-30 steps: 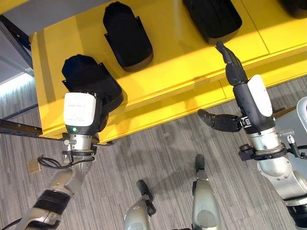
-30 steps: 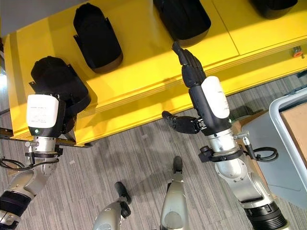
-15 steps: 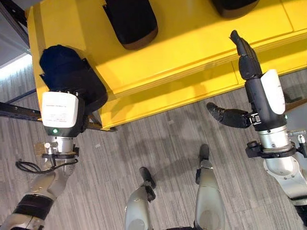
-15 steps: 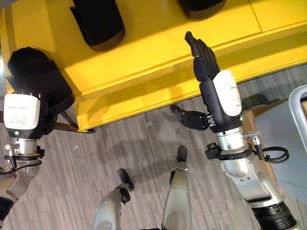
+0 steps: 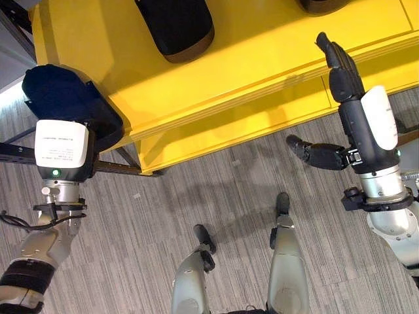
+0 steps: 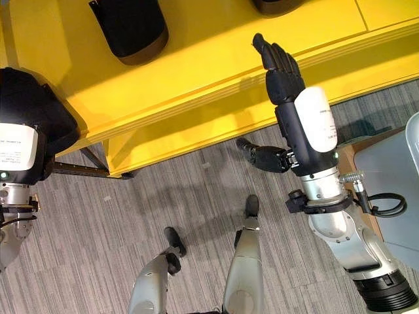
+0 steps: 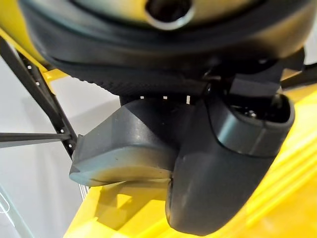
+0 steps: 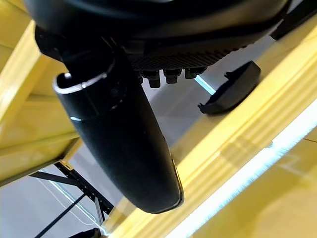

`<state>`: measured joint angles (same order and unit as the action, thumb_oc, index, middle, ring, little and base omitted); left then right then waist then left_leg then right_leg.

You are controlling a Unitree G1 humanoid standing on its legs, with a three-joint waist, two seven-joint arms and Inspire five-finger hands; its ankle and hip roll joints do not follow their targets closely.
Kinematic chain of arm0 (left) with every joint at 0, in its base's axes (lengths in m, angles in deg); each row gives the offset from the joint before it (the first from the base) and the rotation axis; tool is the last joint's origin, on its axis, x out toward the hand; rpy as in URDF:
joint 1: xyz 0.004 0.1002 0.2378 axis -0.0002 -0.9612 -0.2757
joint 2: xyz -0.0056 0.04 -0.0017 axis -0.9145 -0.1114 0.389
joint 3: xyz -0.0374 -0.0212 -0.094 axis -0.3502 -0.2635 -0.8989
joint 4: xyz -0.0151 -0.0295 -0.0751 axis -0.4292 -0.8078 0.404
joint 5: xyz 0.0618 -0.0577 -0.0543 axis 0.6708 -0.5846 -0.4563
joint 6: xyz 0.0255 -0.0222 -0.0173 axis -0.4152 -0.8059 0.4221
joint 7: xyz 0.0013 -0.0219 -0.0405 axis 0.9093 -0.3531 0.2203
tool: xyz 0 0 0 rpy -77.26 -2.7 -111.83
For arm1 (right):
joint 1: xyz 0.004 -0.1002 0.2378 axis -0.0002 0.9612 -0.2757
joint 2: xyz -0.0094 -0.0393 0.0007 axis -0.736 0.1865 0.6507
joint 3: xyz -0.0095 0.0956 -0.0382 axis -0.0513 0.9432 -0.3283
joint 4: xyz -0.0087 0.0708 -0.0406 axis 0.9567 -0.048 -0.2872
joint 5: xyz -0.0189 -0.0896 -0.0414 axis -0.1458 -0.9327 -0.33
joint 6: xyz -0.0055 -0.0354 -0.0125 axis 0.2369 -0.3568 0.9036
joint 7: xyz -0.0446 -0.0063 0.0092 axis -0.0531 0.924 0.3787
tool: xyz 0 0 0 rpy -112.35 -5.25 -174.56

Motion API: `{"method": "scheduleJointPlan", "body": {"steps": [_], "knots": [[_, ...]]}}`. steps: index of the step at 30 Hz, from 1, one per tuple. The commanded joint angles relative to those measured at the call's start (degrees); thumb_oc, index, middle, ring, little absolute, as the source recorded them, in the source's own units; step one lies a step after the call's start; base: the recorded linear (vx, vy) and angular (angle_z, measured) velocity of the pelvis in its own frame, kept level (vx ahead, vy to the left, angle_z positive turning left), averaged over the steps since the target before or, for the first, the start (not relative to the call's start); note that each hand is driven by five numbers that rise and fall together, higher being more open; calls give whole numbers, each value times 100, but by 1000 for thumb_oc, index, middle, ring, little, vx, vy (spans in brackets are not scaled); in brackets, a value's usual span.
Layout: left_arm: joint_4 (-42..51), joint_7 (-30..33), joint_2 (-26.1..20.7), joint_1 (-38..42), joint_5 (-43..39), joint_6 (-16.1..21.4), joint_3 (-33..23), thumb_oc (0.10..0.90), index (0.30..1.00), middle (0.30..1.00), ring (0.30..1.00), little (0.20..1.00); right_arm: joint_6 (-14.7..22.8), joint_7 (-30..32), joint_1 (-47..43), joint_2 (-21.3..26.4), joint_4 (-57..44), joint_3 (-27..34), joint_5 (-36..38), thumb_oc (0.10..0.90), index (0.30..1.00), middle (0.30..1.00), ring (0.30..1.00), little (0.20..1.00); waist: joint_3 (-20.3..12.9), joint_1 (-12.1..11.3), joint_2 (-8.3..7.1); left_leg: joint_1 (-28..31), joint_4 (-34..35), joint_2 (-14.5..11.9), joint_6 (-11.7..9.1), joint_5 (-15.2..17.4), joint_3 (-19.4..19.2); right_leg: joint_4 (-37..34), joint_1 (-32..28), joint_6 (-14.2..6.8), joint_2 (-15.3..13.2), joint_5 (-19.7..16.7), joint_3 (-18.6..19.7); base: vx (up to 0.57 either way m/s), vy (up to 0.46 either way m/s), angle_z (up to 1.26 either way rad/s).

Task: Move parts from the plastic box to the shelf.

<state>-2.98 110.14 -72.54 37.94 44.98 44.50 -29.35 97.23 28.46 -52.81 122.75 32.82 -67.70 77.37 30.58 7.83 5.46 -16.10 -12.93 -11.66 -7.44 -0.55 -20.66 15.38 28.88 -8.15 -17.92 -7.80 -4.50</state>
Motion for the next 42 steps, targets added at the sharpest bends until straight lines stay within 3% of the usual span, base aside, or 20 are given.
{"method": "scheduleJointPlan", "body": {"steps": [1, 8, 16, 18, 19, 20, 21, 22, 23, 24, 27, 29, 31, 32, 33, 35, 36, 38, 40, 42], "knots": [[-170, 44, -938, 308, 134, -135, -466, 400, 300, 300, 300, 300, 420, 239, -576, 226, -367, 512, 334, 900, 1000, 1000, 1000, 1000, -102, 172, 10, -424, -704, -4, 126, 378, 306, 389, -227, -137, -116, 771, -71, 0, 0, 0], [-80, -158, -1361, 977, -93, -51, -3, 400, 300, 300, 300, 300, 354, 334, -733, 242, -350, 365, 329, 900, 1000, 1000, 1000, 1000, -79, 204, -31, -487, -858, 0, 168, 462, 242, 233, -328, -157, -136, 695, -86, -21, 4, -2], [316, -389, -1676, 1327, 106, 357, 217, 400, 300, 300, 300, 300, 292, 536, -668, 3, -181, 257, 185, 900, 1000, 1000, 1000, 1000, -185, 122, -190, -487, -1410, 97, 431, 893, 203, 134, -698, -132, -303, 522, -63, -27, 60, -1], [371, -613, -1757, 1275, 150, 561, 174, 400, 300, 300, 300, 300, 260, 259, -726, -144, -210, 179, 306, 900, 1000, 1000, 1000, 1000, -265, -93, -139, -206, -1399, -74, 420, 998, -169, 495, -742, -171, -501, 538, -668, 154, 172, -7], [384, -623, -1760, 1230, 152, 566, 140, 400, 300, 300, 300, 300, 253, 211, -736, -156, -226, 179, 331, 900, 1000, 1000, 1000, 1000, -253, -116, -134, -160, -1394, -103, 410, 1006, -221, 555, -735, -175, -521, 540, -716, 191, 227, -34], [510, -687, -1798, 935, 146, 597, -21, 400, 300, 300, 300, 300, 174, -16, -825, -270, -303, 90, 411, 900, 1000, 1000, 1000, 1000, -237, -241, -61, 79, -1264, -153, 470, 986, -490, 1014, -567, -237, -555, 521, -1060, 112, 136, -45], [543, -682, -1809, 826, 154, 605, -99, 400, 300, 300, 300, 300, 156, -40, -824, -292, -328, 66, 407, 900, 1000, 1000, 1000, 1000, -235, -249, -57, 125, -1231, -141, 486, 988, -517, 1080, -527, -241, -517, 559, -1072, 148, 91, -72], [624, -602, -1804, 677, 192, 637, -184, 400, 300, 300, 300, 300, 159, 19, -712, -333, -361, 77, 345, 900, 1000, 1000, 1000, 1000, -233, -218, -70, 154, -1179, -13, 531, 1024, -408, 1007, -451, -232, -287, 661, -945, 140, -82, -80], [746, -498, -1795, 459, 241, 633, -312, 400, 300, 300, 300, 300, 189, 108, -561, -352, -420, 88, 298, 900, 1000, 1000, 1000, 1000, -230, -112, -81, 169, -1145, 133, 592, 1082, -223, 994, -312, -214, 3, 612, -623, 232, -345, -45], [1015, -561, -1708, 284, 472, 554, -482, 400, 300, 300, 300, 300, 544, 495, -113, -328, -406, 100, 191, 900, 1000, 1000, 1000, 1000, -355, 109, -155, -27, -1226, 385, 689, 1165, 80, 859, -320, 9, 596, 1004, -302, 188, -354, 11], [538, -599, -1837, 993, 358, 726, 66, 400, 300, 300, 300, 300, 505, 541, -468, -167, -315, -128, 290, 900, 1000, 1000, 1000, 1000, -409, 207, -107, -13, -1297, 450, 662, 1243, -51, 852, -375, 97, 633, 1157, -475, 109, -190, 101], [281, -597, -1764, 1008, 52, 787, 236, 400, 300, 300, 300, 300, 568, 493, -418, -9, -283, -214, 272, 900, 1000, 1000, 1000, 1000, -484, 226, -54, 35, -1841, 451, 586, 1389, -122, 902, -518, 222, 566, 1336, -562, 194, -59, -5], [295, -605, -1745, 876, 43, 753, 213, 400, 300, 300, 300, 300, 638, 475, -445, 35, -248, -278, 280, 900, 1000, 1000, 1000, 1000, -470, 217, -63, -166, -2279, 375, 518, 1154, -5, 919, -502, 380, 558, 1296, -565, 74, 22, -7], [351, -602, -1719, 664, -53, 724, 174, 400, 300, 300, 300, 300, 624, 391, -533, 134, -208, -346, 309, 900, 1000, 1000, 1000, 1000, -507, 190, 41, -140, -2270, 161, 351, 1041, 221, 1185, -427, 395, 561, 1521, -471, 86, 149, -15], [376, -619, -1701, 591, -60, 720, 134, 400, 300, 300, 300, 300, 604, 353, -568, 177, -205, -352, 330, 900, 1000, 1000, 1000, 1000, -516, 198, 80, -65, -2133, 66, 317, 984, 220, 1280, -374, 410, 550, 1578, -457, 153, 374, -36], [423, -597, -1623, 257, -120, 657, -48, 400, 300, 300, 300, 300, 569, 249, -633, 298, -230, -354, 354, 900, 1000, 1000, 1000, 1000, -611, 252, 195, 352, -1094, -202, 189, 662, 168, 1491, -188, 395, 468, 1671, -408, 10, 426, -28], [479, -593, -1551, 6, -193, 546, -193, 400, 300, 300, 300, 300, 620, 198, -635, 311, -257, -381, 326, 900, 1000, 1000, 1000, 1000, -674, 270, 213, 573, -142, -413, 84, 102, 175, 1500, -89, 406, 418, 1594, -359, -36, 420, 1], [512, -609, -1497, -143, -254, 478, -298, 400, 300, 300, 300, 300, 670, 192, -619, 316, -286, -405, 271, 900, 1000, 1000, 1000, 1000, -710, 284, 218, 724, 442, -622, -100, -426, 272, 1557, -66, 365, 364, 1657, -261, -11, 409, 8], [542, -745, -1382, -108, -159, 509, -404, 400, 300, 300, 300, 300, 787, 247, -617, 404, -273, -400, 247, 900, 1000, 1000, 1000, 1000, -733, 394, 244, 742, 897, -1126, -331, -1147, 148, 1706, -39, 342, 102, 1747, -163, -21, 452, 19], [836, -991, -1537, -6, -127, 494, -415, 400, 300, 300, 300, 300, 802, 229, -692, 399, -220, -382, 160, 900, 1000, 1000, 1000, 1000, -787, 428, 228, 901, 1116, -1040, -304, -863, -7, 1953, 30, 222, -135, 1812, -107, -4, 286, 23]]}}
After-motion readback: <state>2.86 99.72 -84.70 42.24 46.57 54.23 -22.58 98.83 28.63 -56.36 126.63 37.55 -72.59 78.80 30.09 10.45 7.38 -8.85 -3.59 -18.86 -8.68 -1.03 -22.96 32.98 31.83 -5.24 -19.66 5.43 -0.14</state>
